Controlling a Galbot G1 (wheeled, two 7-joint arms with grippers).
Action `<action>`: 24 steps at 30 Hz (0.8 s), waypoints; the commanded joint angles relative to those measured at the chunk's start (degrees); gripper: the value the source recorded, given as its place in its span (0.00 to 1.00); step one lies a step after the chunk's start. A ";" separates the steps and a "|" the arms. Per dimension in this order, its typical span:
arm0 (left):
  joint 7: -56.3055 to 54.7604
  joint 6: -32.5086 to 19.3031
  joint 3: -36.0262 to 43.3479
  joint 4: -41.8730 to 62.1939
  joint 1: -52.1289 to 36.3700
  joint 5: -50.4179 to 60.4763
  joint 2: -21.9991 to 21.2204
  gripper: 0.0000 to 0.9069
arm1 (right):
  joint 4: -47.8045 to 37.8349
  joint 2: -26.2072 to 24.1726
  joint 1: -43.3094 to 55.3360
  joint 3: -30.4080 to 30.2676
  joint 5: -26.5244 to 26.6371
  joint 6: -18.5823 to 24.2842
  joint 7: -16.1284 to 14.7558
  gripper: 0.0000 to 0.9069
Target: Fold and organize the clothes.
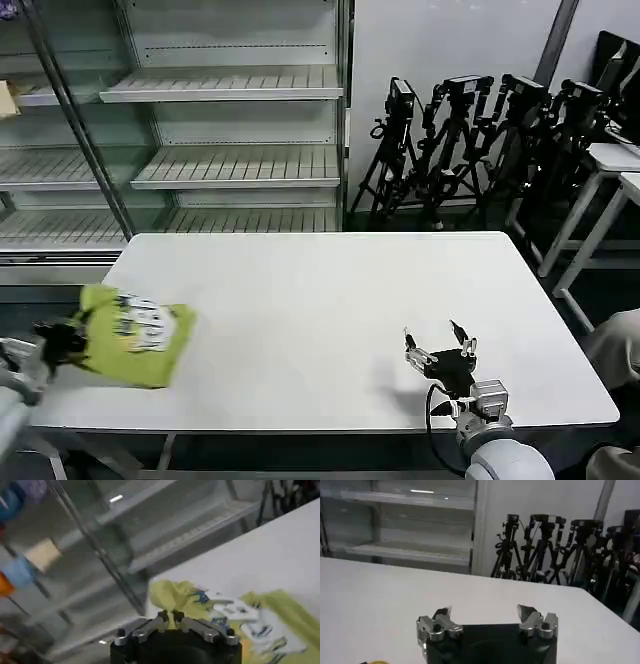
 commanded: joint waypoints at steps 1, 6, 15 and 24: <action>0.72 -1.11 11.45 -19.02 5.74 17.69 -4.77 0.00 | -0.08 0.24 -1.02 0.00 -0.04 0.36 0.06 1.00; -5.30 -7.00 44.39 -17.61 6.58 32.86 -20.04 0.00 | 0.29 -0.26 -1.84 1.03 -0.17 0.38 0.07 1.00; -16.03 -4.45 57.50 -15.22 -9.46 22.16 -32.15 0.00 | 0.61 -0.25 -2.19 2.12 -0.34 0.18 0.08 1.00; -15.68 -0.84 50.94 -9.97 -22.07 16.76 -29.15 0.00 | 0.76 -0.87 -1.71 3.81 -0.09 -0.04 0.01 1.00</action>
